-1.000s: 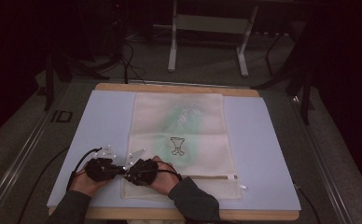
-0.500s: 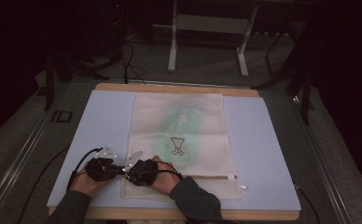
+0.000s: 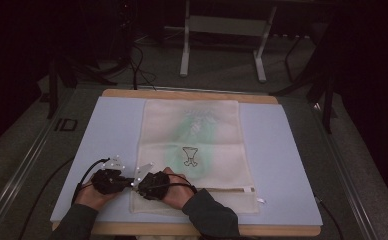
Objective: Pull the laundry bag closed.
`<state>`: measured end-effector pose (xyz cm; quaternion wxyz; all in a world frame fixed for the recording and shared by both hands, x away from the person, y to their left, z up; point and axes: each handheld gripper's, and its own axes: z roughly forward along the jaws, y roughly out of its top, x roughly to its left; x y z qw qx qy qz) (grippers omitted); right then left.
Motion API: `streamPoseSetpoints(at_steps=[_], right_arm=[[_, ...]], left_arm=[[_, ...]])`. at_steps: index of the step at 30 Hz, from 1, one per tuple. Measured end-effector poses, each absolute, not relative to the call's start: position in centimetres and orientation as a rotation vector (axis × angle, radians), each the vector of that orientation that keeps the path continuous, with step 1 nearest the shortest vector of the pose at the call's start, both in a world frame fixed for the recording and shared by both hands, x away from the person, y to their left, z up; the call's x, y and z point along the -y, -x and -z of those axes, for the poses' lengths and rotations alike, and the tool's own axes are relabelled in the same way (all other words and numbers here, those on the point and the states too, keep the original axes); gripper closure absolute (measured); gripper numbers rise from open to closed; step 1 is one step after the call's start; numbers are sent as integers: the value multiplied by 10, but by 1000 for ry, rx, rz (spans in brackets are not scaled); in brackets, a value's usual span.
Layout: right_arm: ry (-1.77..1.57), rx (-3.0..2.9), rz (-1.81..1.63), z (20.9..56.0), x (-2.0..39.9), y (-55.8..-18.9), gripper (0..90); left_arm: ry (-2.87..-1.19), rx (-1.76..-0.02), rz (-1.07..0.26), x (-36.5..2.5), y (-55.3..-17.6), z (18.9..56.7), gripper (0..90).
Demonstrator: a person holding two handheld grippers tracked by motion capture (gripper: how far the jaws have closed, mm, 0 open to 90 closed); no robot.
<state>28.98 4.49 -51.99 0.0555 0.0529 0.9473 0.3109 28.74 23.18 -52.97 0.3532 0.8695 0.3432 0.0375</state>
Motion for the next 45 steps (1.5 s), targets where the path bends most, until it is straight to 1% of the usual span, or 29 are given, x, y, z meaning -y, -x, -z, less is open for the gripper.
streamPoseSetpoints(at_steps=[45], right_arm=[[-153,-2876,-891,516,-27,-286,819]], left_arm=[[-2248,-888,-102,-232,-287,530,900]])
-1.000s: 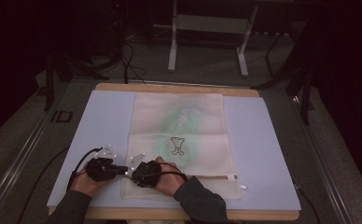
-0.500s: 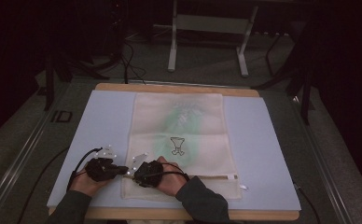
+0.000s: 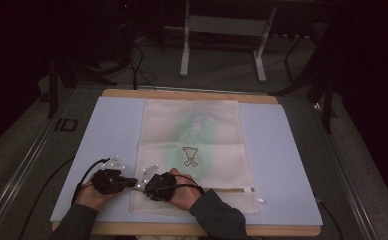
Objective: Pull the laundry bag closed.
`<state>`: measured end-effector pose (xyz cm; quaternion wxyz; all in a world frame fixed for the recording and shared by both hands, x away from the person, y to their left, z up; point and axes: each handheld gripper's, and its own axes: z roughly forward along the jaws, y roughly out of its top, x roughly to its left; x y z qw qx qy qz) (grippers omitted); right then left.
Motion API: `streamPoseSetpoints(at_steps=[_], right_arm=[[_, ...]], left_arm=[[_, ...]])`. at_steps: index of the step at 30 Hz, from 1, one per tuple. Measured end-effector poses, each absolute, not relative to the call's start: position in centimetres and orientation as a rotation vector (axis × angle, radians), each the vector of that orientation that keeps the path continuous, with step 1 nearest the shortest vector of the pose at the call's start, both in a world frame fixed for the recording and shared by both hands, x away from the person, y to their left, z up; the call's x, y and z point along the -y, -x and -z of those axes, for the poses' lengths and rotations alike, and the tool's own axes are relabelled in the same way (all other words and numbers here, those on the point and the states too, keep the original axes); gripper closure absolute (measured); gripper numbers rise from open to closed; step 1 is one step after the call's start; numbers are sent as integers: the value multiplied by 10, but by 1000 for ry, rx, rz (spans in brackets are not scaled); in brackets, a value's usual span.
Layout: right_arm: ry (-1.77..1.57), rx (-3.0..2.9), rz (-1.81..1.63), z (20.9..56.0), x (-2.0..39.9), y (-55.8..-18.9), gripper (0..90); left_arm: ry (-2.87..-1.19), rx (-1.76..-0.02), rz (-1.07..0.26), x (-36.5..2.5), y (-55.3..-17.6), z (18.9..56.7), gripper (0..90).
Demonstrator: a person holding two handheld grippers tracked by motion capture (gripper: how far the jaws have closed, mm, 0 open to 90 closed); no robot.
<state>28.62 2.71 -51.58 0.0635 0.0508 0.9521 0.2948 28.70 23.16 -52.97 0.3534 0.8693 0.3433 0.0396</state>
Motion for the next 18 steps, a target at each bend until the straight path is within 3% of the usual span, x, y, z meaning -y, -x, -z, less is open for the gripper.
streamPoseSetpoints(at_steps=[18], right_arm=[[-150,-2872,-879,514,-19,-284,819]], left_arm=[[-2252,-886,-106,-231,-287,530,900]])
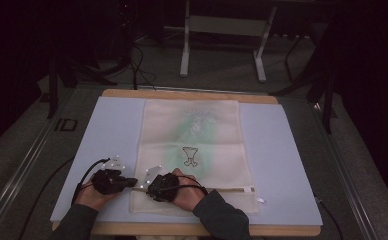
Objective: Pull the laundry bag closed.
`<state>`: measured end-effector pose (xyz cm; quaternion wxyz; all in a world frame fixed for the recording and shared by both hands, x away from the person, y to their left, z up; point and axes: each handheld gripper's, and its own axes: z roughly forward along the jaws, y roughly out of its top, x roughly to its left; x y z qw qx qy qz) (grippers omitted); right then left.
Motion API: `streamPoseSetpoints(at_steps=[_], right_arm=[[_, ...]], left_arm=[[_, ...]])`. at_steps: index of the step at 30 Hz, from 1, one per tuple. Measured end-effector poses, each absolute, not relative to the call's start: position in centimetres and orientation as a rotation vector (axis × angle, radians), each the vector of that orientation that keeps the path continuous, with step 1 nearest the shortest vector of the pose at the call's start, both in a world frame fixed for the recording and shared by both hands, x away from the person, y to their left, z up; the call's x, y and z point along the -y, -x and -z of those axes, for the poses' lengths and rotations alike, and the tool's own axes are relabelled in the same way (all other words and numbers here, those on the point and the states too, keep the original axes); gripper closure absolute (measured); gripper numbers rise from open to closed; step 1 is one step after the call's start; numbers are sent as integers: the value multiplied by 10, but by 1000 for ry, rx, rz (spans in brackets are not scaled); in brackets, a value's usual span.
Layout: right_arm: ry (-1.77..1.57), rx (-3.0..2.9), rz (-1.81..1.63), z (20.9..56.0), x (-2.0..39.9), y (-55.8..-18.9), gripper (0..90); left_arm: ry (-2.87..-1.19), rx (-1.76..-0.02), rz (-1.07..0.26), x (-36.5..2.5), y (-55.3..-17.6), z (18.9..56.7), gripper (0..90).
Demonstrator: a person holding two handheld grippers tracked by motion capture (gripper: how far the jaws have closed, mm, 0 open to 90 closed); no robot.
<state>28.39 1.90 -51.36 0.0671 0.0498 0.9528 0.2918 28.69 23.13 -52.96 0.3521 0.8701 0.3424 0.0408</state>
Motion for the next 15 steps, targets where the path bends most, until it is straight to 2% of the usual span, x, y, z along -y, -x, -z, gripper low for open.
streamPoseSetpoints(at_steps=[15], right_arm=[[-142,-2871,-863,512,-13,-283,819]], left_arm=[[-2249,-888,-103,-231,-287,530,900]])
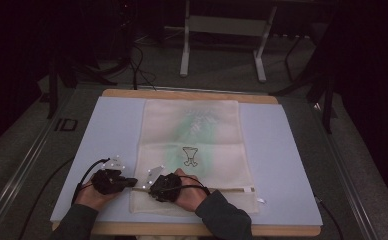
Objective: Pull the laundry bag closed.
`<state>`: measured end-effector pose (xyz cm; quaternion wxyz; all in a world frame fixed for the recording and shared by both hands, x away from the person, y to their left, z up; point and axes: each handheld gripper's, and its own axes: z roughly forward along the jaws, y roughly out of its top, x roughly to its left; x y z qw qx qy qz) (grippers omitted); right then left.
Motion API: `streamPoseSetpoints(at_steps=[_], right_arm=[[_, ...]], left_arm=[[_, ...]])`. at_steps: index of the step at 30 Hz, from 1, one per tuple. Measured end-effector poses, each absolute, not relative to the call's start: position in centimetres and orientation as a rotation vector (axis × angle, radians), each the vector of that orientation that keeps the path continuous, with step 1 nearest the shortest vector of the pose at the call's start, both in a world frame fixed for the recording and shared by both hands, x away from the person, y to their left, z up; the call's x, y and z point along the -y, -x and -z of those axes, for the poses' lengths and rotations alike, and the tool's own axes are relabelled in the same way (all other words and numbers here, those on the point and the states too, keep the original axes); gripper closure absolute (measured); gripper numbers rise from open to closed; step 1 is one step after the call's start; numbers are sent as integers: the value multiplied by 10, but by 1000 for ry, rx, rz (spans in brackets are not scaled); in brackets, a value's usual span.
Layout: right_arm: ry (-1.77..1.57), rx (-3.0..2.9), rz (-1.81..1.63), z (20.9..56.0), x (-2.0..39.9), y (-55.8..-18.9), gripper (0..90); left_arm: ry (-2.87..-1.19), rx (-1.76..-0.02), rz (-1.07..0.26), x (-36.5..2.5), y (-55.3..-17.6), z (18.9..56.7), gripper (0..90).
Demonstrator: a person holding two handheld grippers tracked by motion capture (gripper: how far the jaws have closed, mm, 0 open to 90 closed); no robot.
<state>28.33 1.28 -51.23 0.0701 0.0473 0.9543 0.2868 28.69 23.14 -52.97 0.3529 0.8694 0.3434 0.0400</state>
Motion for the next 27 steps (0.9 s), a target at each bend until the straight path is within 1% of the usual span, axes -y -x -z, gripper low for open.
streamPoseSetpoints(at_steps=[27], right_arm=[[-157,-2877,-851,511,-2,-282,819]], left_arm=[[-2252,-888,-106,-231,-287,529,900]])
